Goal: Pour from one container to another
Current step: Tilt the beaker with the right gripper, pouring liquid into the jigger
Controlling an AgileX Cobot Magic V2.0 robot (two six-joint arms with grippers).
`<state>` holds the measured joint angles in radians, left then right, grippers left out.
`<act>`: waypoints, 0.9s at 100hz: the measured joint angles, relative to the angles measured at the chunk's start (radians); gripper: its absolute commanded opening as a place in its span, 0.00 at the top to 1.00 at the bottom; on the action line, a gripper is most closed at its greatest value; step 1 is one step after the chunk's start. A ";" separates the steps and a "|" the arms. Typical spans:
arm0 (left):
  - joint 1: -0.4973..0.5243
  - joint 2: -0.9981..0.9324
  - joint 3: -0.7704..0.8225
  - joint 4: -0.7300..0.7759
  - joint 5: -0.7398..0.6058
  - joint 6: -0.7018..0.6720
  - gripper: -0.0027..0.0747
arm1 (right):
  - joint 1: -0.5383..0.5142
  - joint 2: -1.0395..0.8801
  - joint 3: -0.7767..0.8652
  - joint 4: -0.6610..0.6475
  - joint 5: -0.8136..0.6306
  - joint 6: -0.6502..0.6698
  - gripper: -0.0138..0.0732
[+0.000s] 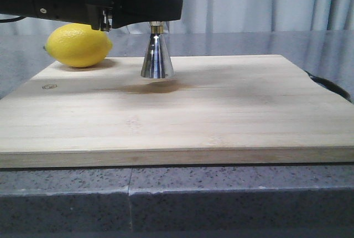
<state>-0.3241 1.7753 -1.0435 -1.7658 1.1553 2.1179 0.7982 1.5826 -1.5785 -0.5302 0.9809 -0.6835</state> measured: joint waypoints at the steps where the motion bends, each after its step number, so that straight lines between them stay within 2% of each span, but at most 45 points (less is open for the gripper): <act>1: 0.000 0.000 0.000 0.000 0.000 0.000 0.66 | 0.000 0.000 0.000 0.000 0.000 0.000 0.55; 35: 0.000 0.000 0.000 0.000 0.000 0.000 0.66 | 0.037 0.000 0.000 -0.060 0.009 -0.048 0.55; 90: 0.000 0.000 0.000 0.000 0.000 0.000 0.66 | 0.045 0.000 0.000 -0.128 0.011 -0.055 0.55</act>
<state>-0.3241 1.7753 -1.0435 -1.7658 1.1553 2.1179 0.8433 1.5826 -1.5785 -0.6586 0.9922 -0.7384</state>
